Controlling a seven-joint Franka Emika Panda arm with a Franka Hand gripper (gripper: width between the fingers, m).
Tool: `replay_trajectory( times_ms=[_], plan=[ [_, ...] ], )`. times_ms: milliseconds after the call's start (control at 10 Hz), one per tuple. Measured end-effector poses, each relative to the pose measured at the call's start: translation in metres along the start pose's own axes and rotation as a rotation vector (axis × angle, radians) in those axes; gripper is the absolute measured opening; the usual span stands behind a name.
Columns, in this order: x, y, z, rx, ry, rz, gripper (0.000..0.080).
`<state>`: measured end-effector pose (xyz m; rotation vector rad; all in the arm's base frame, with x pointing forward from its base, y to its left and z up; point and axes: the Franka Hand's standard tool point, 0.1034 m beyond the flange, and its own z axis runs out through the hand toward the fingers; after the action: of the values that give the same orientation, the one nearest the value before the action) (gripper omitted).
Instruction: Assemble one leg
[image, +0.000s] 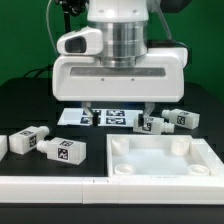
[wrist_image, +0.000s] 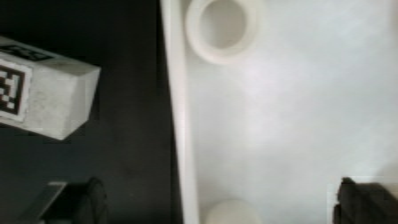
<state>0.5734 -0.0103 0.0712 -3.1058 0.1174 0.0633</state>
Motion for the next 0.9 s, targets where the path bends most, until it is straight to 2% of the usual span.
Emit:
replay_trajectory(
  times_ms=[300, 400, 500, 600, 700, 800, 900],
  plan=[
    [0.0, -0.002, 0.001, -0.002, 0.003, -0.007, 0.0649],
    [0.005, -0.01, 0.002, -0.025, 0.066, -0.082, 0.0649],
    [0.001, -0.01, 0.005, -0.024, 0.06, -0.139, 0.0649],
    [0.003, 0.0, 0.001, -0.026, 0.038, -0.144, 0.0649],
    [0.009, 0.003, -0.007, -0.031, 0.026, -0.146, 0.0649],
    [0.014, -0.002, -0.014, -0.04, 0.032, -0.159, 0.0649],
    [0.015, -0.008, -0.017, -0.036, 0.038, -0.163, 0.0649]
  ],
)
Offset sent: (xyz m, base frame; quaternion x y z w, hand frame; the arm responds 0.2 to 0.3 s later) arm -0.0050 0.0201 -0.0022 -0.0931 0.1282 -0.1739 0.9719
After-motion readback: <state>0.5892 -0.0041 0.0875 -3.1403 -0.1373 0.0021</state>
